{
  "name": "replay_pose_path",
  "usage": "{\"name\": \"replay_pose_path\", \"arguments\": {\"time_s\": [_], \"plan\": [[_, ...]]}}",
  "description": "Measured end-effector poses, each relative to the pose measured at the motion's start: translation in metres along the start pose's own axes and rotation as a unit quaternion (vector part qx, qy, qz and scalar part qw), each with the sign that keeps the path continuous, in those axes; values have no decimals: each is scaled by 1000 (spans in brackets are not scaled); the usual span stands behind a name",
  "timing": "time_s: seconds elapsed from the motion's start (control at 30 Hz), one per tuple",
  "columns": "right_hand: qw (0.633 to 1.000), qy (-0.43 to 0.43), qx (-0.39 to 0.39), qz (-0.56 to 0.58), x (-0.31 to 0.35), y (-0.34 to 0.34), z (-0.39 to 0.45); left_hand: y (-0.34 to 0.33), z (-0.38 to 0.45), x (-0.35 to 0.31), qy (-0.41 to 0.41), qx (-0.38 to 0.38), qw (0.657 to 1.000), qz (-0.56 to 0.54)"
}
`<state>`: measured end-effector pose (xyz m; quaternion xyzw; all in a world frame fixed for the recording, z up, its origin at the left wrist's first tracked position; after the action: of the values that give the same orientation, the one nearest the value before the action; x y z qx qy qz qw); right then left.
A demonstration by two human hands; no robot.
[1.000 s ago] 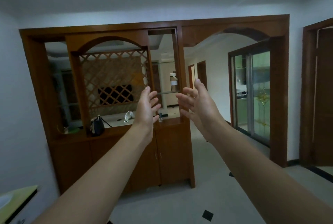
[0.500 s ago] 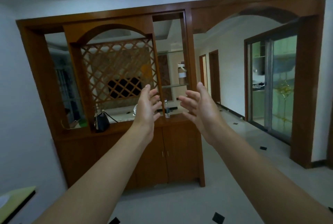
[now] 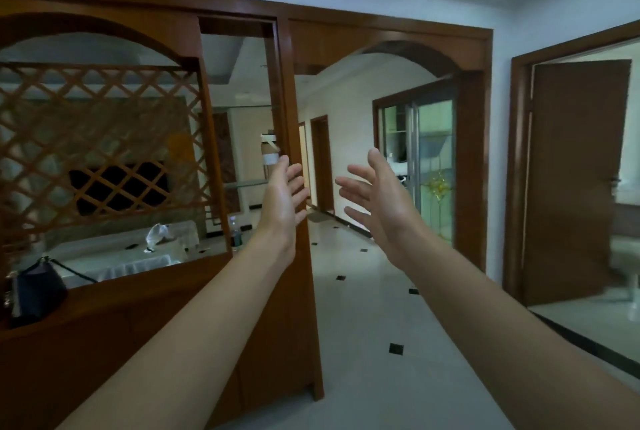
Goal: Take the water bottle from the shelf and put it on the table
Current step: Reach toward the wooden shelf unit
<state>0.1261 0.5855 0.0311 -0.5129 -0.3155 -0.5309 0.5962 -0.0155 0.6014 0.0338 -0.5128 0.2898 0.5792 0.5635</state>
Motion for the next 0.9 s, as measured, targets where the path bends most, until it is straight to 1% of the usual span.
{"name": "replay_pose_path", "arguments": {"time_s": [0.13,0.33,0.57,0.77,0.9], "plan": [[999,-4,-35,-8,-15,5,37,-23,40,25,23,38,999,-10],[998,6,-64,-22,-31,14,106,-51,106,56,22,43,999,-16],[997,26,-63,-31,-50,47,210,-107,184,109,27,42,999,-4],[998,35,-53,-15,-55,76,306,-164,257,127,8,24,1000,1],[998,24,-51,1,-71,94,354,-190,285,150,-4,21,1000,8]]}}
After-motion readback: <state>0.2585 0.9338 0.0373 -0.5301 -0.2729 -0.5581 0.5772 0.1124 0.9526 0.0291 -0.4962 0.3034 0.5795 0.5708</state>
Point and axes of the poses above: each hand's wrist, its own z-axis towards the middle knuckle, its own y-axis out of the back of the hand, x = y × z, the point moved 6 cm from there along z, towards the middle knuckle, and after that the axes turned 10 degrees about -x, right-handed, at the moved point
